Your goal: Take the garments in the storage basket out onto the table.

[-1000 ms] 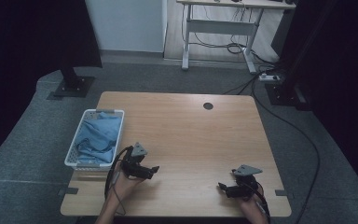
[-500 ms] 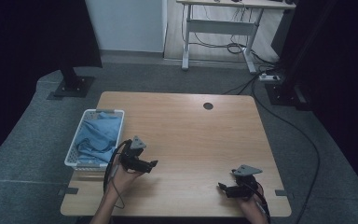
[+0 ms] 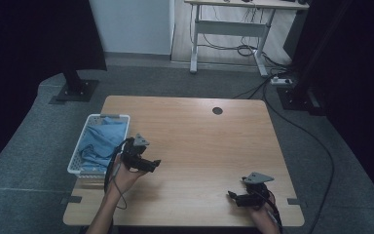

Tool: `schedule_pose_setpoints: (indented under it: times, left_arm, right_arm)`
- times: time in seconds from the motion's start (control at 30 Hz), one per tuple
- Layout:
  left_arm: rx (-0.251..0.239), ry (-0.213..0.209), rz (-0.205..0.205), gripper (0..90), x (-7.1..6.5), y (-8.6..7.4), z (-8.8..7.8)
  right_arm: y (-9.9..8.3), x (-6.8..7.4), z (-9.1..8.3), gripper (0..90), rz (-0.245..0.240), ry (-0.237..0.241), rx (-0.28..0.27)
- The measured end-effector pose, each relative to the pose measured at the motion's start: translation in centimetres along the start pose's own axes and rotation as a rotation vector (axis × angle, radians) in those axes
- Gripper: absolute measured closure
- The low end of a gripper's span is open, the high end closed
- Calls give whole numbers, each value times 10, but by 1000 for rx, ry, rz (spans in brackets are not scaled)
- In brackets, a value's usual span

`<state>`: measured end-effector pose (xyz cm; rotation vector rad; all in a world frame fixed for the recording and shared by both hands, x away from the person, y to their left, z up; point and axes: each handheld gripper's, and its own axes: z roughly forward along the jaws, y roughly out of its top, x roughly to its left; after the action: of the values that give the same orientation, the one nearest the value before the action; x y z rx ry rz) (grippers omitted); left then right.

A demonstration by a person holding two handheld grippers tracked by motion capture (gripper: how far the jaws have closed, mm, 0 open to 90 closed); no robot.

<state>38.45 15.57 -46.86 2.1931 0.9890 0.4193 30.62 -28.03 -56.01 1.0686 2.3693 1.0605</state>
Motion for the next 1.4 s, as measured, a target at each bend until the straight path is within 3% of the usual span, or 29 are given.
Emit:
schedule_pose_setpoints:
  times: [0.33, 0.77, 1.4]
  left_arm:
    - [29, 3, -38, 0, 16, 5, 0]
    - [47, 37, -64, 0, 40, 13, -9]
    - [79, 119, -130, 0, 91, 9, -27]
  right_arm:
    - [0, 0, 0, 141, -1, 0, 0]
    - [0, 0, 0, 141, 1, 1, 0]
    - [0, 0, 0, 141, 1, 2, 1]
